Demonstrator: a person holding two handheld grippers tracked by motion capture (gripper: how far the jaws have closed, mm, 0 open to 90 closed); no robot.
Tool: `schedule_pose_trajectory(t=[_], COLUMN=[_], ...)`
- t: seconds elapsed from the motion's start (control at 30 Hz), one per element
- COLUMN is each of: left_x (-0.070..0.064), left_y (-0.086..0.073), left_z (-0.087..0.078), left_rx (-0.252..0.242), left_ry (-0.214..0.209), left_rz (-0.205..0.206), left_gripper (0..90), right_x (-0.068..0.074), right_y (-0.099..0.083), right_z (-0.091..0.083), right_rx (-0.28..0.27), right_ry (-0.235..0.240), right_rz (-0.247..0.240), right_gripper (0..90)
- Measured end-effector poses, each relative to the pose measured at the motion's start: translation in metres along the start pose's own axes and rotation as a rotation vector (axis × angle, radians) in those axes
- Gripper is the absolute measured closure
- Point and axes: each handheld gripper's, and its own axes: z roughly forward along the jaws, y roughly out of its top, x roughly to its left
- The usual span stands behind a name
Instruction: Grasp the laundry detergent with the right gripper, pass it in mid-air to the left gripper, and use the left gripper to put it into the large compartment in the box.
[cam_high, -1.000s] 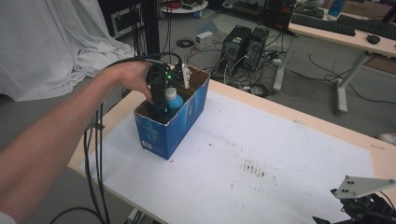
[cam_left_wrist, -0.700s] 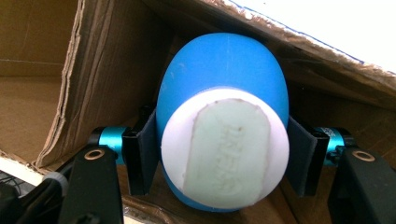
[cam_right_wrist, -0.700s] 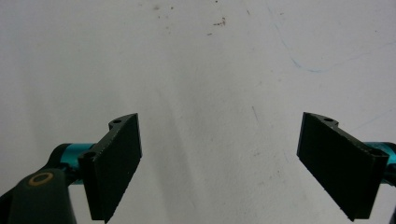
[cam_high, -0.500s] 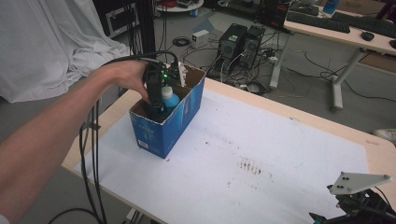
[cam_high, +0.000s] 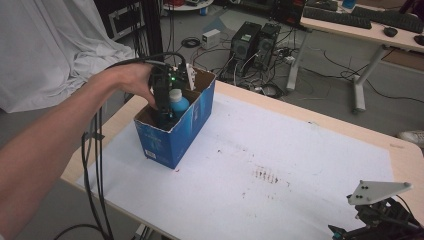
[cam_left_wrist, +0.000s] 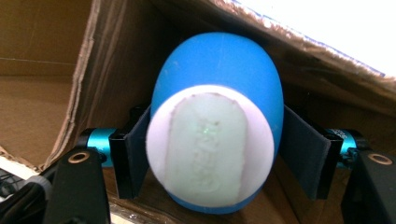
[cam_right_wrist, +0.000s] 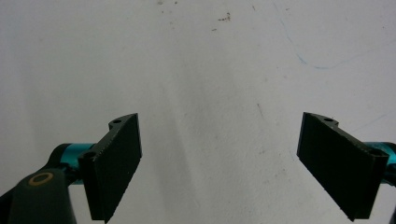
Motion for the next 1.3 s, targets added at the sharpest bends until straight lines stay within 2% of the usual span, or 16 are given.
schedule_pose_trajectory(t=[0.07,0.4,0.5,0.63,0.8,0.9,1.07,1.27,1.3], left_x=[0.001,0.002,0.002,0.000,0.001,0.000,-0.005,-0.016,-0.018], left_y=[0.000,0.000,0.001,0.004,0.009,0.012,0.022,0.042,0.046], left_z=[-0.004,-0.016,-0.022,-0.031,-0.049,-0.056,-0.069,-0.081,-0.082], left_rx=[0.001,0.008,0.008,0.010,0.003,0.001,-0.013,-0.016,-0.020], left_ry=[0.016,0.024,0.042,0.051,0.090,0.093,0.110,0.128,0.120], left_rz=[-0.004,-0.018,-0.019,-0.009,0.001,0.003,0.031,0.078,0.085], left_gripper=[29.8,29.2,28.0,27.6,25.5,25.5,25.5,23.7,23.0], right_x=[0.000,0.000,0.000,0.001,0.001,0.001,0.001,0.001,0.001], right_y=[-0.001,-0.001,-0.001,-0.001,0.000,0.000,-0.001,0.000,0.000], right_z=[0.000,0.001,0.001,0.001,0.000,0.000,-0.001,-0.002,-0.002], right_rx=[0.001,0.001,0.002,0.001,0.000,-0.002,-0.006,-0.006,-0.006], right_ry=[0.000,0.000,0.001,0.002,0.000,0.002,0.000,0.000,0.001], right_rz=[-0.001,-0.001,0.003,0.002,-0.003,-0.002,-0.002,-0.004,-0.005], right_gripper=[13.4,13.4,13.4,13.4,13.3,13.4,13.4,13.4,13.3])
